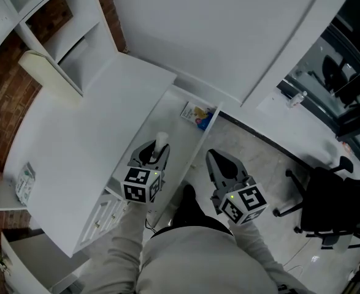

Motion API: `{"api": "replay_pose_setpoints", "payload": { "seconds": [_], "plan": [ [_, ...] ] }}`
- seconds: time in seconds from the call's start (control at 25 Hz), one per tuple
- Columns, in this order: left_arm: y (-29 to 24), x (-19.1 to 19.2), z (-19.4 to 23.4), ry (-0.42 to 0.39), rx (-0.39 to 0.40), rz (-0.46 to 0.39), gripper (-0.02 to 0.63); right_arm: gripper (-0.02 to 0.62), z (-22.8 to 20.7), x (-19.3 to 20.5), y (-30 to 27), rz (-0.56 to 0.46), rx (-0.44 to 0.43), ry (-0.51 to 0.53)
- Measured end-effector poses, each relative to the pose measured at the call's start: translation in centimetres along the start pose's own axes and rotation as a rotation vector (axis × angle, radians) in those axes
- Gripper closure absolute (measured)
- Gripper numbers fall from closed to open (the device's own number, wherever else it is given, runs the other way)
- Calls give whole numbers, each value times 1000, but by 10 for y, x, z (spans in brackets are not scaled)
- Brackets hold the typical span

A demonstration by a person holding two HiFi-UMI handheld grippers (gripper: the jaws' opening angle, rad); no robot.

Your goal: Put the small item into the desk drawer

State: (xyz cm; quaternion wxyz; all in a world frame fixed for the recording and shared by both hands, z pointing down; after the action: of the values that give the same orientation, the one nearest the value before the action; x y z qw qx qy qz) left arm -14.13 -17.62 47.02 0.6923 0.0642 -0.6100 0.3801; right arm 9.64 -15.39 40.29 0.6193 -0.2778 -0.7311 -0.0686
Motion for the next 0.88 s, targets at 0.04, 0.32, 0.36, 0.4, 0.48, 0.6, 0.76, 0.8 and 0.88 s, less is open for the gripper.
{"api": "replay_pose_setpoints", "payload": {
  "seconds": [0.04,0.32,0.36,0.4,0.48,0.6,0.76,0.8,0.88],
  "plan": [
    [-5,3,2,3,2,15,460,568,-2,0,-1,2,2,-1],
    [-40,23,15,10,11,127,460,568,-13,0,-3,11,21,-12],
    [-45,26,17,15,14,142,460,568,-14,1,-4,14,22,-14],
    [-49,30,19,22,18,158,460,568,-15,1,-4,16,22,-15],
    [-58,38,23,34,25,190,460,568,-16,2,-5,23,21,-12],
    [-70,48,27,39,32,235,460,568,-19,2,-7,26,25,-9],
    [-84,62,32,49,35,296,460,568,-24,0,-8,27,31,-9],
    [-87,66,33,51,34,313,460,568,-25,0,-8,27,31,-9],
    [-94,75,35,51,33,347,460,568,-28,0,-9,30,36,-13]
  ]
}}
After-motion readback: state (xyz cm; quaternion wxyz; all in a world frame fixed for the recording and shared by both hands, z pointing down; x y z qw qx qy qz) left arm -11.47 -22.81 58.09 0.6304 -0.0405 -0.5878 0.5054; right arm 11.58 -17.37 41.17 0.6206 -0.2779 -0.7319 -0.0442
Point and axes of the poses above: the fingertips, and each gripper's own axes: y backward along the fingers, z to its left, x out of its underside, the point moved 10 cm from there along y, backward along the fingers, and after that the axes turned 11 degrees about x, right-handed, at the moved point
